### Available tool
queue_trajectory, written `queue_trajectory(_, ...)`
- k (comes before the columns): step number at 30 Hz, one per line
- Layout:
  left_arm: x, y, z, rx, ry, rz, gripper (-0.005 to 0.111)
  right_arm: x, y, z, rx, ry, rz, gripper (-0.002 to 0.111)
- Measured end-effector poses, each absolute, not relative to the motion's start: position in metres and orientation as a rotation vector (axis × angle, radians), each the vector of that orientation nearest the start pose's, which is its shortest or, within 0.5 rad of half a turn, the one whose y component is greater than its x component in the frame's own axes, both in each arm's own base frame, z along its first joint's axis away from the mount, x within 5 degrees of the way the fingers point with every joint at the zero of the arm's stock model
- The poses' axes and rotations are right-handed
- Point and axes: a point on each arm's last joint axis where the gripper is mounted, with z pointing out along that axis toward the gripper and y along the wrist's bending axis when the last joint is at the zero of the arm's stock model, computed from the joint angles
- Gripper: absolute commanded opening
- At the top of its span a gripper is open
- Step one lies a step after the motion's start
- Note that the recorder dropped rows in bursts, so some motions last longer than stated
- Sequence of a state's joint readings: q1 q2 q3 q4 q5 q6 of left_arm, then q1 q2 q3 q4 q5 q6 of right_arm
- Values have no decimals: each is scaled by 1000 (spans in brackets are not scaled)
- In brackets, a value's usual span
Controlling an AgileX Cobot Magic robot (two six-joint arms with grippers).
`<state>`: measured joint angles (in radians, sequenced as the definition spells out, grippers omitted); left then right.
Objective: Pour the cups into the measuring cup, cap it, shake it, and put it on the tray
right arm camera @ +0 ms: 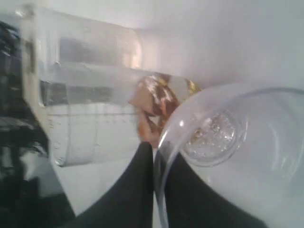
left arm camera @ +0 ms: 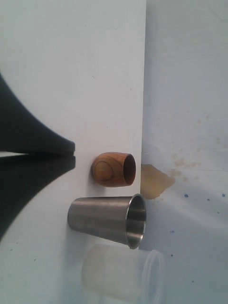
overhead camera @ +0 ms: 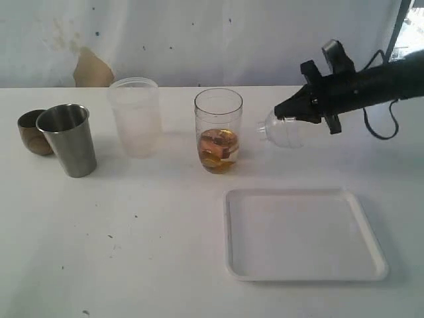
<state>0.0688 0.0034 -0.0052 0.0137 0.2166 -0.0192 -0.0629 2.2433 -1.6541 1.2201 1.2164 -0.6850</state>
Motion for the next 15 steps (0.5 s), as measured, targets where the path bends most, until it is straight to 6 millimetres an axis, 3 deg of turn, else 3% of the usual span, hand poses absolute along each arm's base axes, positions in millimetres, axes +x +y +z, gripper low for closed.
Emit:
queue_trajectory(3, 56, 4, 195, -66, 1697, 50, 0, 454, 46, 164, 38, 2318, 1594, 0)
queue_trajectory(7, 56, 4, 195, -66, 1697, 50, 0, 452, 32, 154, 105, 2213, 1619, 5)
queue_trajectory(15, 56, 4, 195, -66, 1697, 50, 0, 448, 25, 133, 90, 2269, 1586, 52)
